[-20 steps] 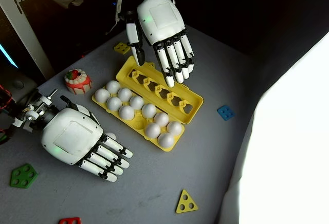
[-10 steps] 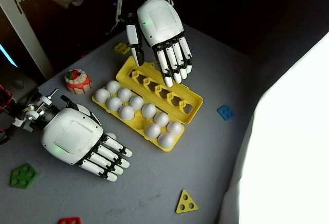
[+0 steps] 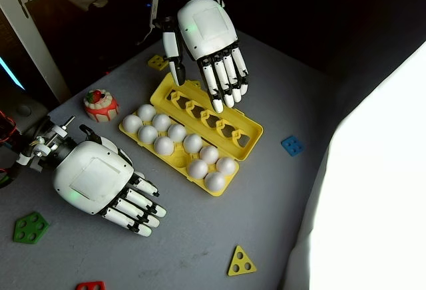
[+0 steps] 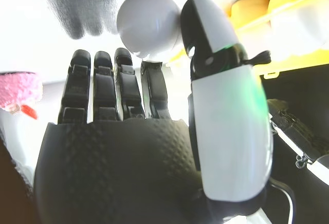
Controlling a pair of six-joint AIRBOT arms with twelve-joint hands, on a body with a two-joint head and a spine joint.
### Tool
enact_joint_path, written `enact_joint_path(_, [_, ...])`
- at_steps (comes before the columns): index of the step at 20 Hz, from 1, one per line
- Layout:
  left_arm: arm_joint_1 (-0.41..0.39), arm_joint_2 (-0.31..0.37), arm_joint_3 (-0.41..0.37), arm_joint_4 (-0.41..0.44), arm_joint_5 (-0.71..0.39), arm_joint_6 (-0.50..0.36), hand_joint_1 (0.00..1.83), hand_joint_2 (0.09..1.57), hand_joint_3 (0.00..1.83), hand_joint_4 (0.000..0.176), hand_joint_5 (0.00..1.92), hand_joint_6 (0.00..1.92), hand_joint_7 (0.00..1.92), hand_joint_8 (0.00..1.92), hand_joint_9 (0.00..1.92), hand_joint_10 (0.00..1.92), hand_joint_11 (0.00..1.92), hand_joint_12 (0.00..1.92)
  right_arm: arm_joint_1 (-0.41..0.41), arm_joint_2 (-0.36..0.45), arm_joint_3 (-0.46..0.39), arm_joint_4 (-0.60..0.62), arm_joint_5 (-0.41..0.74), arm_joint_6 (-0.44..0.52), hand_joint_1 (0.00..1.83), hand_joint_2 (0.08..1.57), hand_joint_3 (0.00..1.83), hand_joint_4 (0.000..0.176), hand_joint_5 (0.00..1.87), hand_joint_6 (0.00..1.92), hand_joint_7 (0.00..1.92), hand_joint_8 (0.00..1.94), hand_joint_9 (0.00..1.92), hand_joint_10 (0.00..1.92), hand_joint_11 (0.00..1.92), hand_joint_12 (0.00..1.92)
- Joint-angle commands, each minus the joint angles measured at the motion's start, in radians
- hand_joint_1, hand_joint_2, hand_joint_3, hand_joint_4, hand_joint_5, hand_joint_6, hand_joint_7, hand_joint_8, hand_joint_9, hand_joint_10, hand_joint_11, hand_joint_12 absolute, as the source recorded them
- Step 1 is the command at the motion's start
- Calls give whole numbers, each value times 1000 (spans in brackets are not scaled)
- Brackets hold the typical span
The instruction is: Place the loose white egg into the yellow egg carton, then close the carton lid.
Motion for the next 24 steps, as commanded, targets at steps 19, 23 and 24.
enact_joint_path(19, [-31,6,6,24,2,4,500,1268,0,25,248,3,261,2,242,3,0,715,43,3,0,-145,19,44,1135,1161,1,0,889,1128,509,7,131,32,0,0])
enact_joint_path(23, [-33,6,6,24,2,4,488,1270,1,22,250,3,240,0,225,0,0,712,40,-4,0,-179,19,66,1136,1159,0,0,894,1121,498,2,139,34,0,0])
enact_joint_path(24, [-35,7,6,24,2,4,484,1269,0,22,256,5,242,1,230,2,0,714,39,-7,0,-202,19,77,1136,1160,0,0,894,1122,498,2,135,32,0,0])
